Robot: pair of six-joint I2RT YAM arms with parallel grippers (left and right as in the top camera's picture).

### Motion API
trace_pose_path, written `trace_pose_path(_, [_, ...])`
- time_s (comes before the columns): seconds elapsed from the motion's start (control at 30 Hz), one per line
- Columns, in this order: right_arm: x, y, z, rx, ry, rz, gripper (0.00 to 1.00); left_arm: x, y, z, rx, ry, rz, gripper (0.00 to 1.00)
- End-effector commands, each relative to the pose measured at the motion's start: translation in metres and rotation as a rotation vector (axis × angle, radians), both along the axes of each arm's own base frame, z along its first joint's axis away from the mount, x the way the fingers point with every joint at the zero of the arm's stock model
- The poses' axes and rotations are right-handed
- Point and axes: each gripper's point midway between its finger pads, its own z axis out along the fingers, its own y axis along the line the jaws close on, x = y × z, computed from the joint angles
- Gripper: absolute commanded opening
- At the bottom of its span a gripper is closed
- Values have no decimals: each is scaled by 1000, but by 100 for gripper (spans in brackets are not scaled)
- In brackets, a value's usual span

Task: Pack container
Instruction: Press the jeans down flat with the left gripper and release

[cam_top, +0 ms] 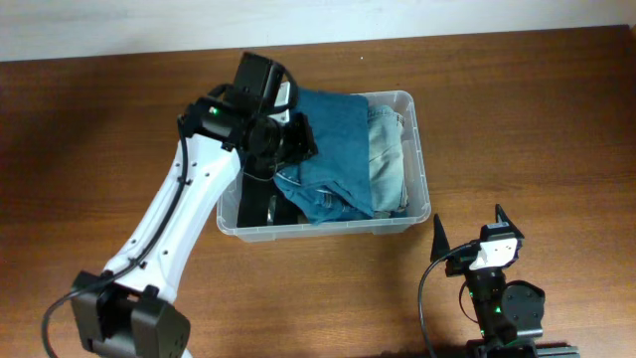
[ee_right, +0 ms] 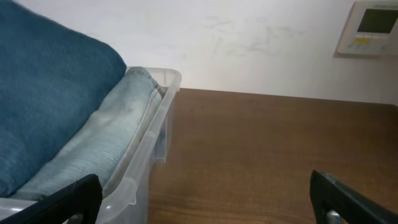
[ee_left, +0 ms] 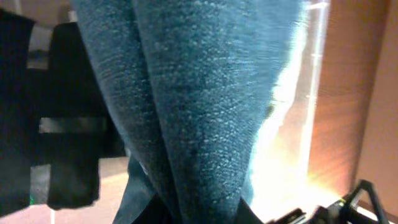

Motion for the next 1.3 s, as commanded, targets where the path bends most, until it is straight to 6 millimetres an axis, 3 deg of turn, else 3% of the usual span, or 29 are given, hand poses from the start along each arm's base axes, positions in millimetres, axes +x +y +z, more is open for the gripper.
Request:
trace_pose_path(0.0, [0, 0, -1, 10, -1, 4, 98, 3, 28, -10, 16, 3, 54, 1])
trace_pose_path(0.03, [0, 0, -1, 10, -1, 4, 98, 5, 43, -16, 50, 15, 85, 0])
trace_pose_path(0.4, [0, 0, -1, 10, -1, 4, 98, -3, 99, -3, 229, -34, 152, 1])
trace_pose_path(0.7, [0, 0, -1, 10, -1, 4, 98, -4, 108, -56, 278, -15, 165, 1])
trace_pose_path(0.8, [0, 0, -1, 10, -1, 4, 98, -6, 110, -65, 304, -25, 128, 2])
trace_pose_path(0.9, [0, 0, -1, 10, -1, 4, 98, -2, 123, -65, 403, -79, 61, 17])
trace_pose_path(0.97, [0, 0, -1, 10, -1, 4, 98, 0, 139, -63, 497, -98, 69, 64])
trace_pose_path(1.03, [0, 0, -1, 10, -1, 4, 98, 3, 151, -54, 574, -118, 76, 99])
trace_pose_path(1.17, [0, 0, -1, 10, -1, 4, 98, 15, 159, -14, 644, -199, 37, 99])
trace_pose_path(1.27, [0, 0, -1, 10, -1, 4, 98, 18, 152, 14, 609, -235, 36, 99])
